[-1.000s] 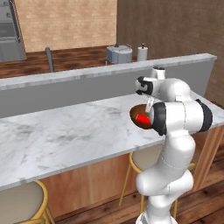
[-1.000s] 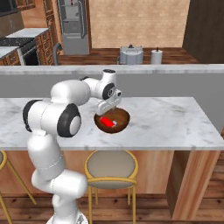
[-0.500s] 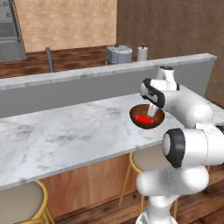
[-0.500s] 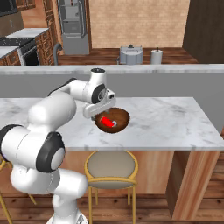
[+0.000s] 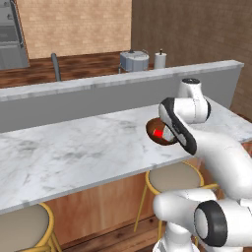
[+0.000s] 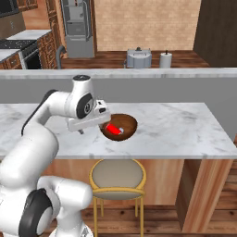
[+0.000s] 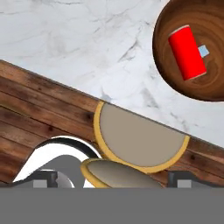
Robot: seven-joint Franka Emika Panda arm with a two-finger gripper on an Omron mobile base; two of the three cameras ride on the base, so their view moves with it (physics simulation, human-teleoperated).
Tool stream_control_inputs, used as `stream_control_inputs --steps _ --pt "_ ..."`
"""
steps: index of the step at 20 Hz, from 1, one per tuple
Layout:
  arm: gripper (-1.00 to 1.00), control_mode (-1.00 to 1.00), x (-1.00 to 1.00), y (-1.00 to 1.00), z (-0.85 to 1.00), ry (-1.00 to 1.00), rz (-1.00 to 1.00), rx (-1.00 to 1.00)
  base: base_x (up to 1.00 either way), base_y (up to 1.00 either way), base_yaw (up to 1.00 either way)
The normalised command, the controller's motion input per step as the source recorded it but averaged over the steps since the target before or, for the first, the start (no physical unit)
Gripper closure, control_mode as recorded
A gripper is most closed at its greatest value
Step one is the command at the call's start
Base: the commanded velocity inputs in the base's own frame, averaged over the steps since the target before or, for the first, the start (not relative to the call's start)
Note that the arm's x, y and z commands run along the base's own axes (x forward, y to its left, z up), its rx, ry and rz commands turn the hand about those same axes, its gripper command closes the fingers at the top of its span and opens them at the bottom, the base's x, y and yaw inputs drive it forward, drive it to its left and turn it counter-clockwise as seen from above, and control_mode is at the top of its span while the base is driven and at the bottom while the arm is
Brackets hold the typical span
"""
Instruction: Open the fridge, grab two sodas, and place both sodas inside the bowl with ice on the dining counter.
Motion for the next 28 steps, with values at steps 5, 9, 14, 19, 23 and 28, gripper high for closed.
stream_control_inputs --steps 5,9,14,19,23,28 --pt "-1.0 -1.0 -1.0 0.25 0.08 -0.02 -0.29 0.06 0.0 0.0 0.0" --pt "-1.0 -1.0 -1.0 0.31 0.0 -0.01 -0.3 0.08 0.0 0.0 0.0" --pt "-1.0 -1.0 -1.0 0.22 0.0 0.0 -0.3 0.1 0.0 0.0 0.0" --pt "-1.0 -1.0 -0.82 0.0 -0.02 0.0 -0.22 0.03 0.0 0.0 0.0" --pt "-1.0 -1.0 -0.2 0.0 -0.1 0.0 -0.05 -0.01 0.0 0.0 0.0" --pt "-1.0 -1.0 -0.02 0.0 -0.17 0.0 0.0 0.0 0.0 0.0 0.0"
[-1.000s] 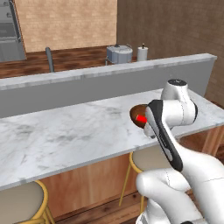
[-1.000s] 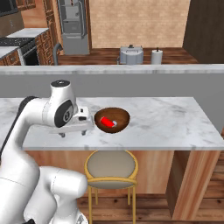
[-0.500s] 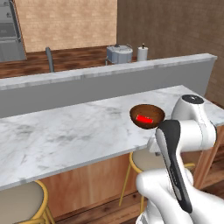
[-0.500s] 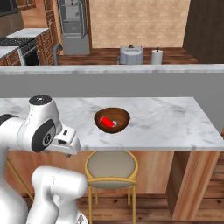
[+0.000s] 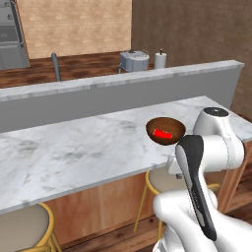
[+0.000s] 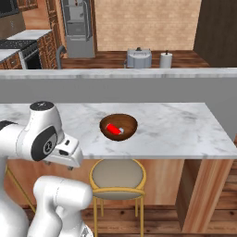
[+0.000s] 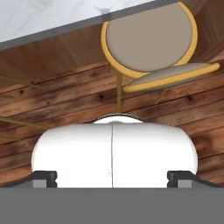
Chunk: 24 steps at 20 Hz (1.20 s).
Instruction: Open the fridge, grab two sodas, and place both sodas inside the bowl with ice on the dining counter.
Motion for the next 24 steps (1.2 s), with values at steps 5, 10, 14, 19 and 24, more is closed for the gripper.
stream_control_inputs --steps 5,10,14,19,24 --pt "-1.0 1.0 -0.12 -0.07 -0.1 -0.02 -0.01 0.0 -0.15 -0.24 -0.03" --pt "-1.0 1.0 0.0 0.0 0.0 0.0 0.0 0.0 -0.35 -0.94 -0.09" --pt "-1.0 1.0 0.0 0.0 0.0 0.0 0.0 0.0 -0.22 -1.0 -0.09" --pt "-1.0 1.0 0.0 0.0 0.0 0.0 0.0 0.0 -0.03 -1.0 -0.06" --pt "-1.0 1.0 0.0 0.0 0.0 0.0 0.0 0.0 0.01 -1.0 -0.03"
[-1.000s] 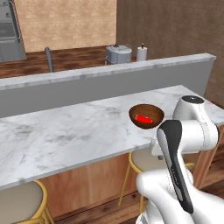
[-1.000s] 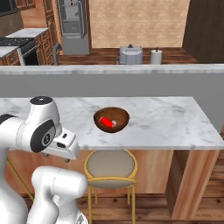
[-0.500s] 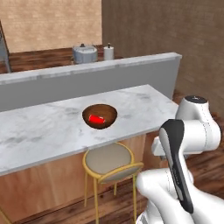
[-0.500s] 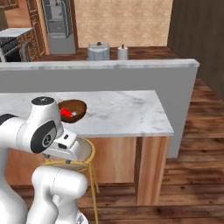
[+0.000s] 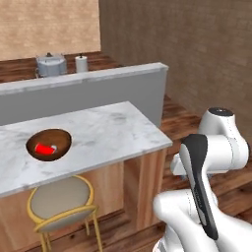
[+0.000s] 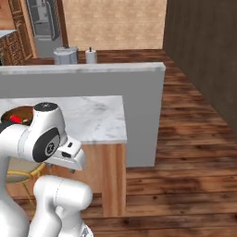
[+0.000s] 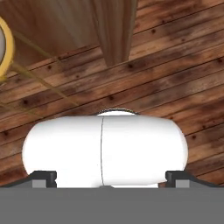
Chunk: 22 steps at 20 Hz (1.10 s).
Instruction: Open the fridge, grab two sodas, and place both sodas inside the bowl with ice on the dining counter.
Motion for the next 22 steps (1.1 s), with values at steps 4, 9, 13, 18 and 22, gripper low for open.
stream_control_inputs --steps 4,9,13,18,22 --pt "-1.0 1.0 0.0 0.0 0.0 0.0 0.0 0.0 0.09 -1.0 -0.02" --pt "-1.0 1.0 0.0 0.0 0.0 0.0 0.0 0.0 0.18 -1.0 0.0" --pt "-1.0 1.0 0.0 0.0 0.0 0.0 0.0 0.0 0.64 -1.0 0.01" --pt "-1.0 1.0 0.0 0.0 0.0 0.0 0.0 0.0 1.0 -0.86 0.11" --pt "-1.0 1.0 0.0 0.0 0.0 0.0 0.0 0.0 1.0 -0.67 0.17"
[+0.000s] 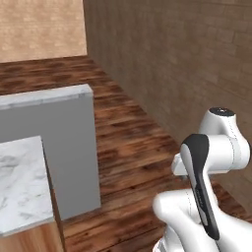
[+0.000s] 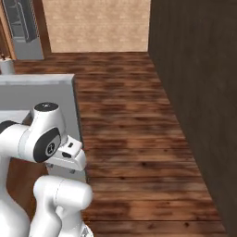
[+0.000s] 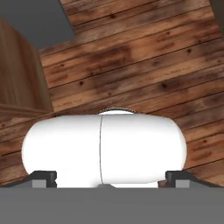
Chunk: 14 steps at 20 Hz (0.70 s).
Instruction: Open the fridge, grab two sodas, and place both sodas inside the bowl with ice on the dining counter.
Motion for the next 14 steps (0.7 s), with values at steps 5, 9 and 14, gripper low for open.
stream_control_inputs --steps 5,9,14 --pt "-1.0 1.0 0.0 0.0 0.0 0.0 0.0 0.0 1.0 -0.49 0.21" --pt "-1.0 1.0 0.0 0.0 0.0 0.0 0.0 0.0 1.0 -0.31 0.24" --pt "-1.0 1.0 0.0 0.0 0.0 0.0 0.0 0.0 1.0 -0.24 0.27"
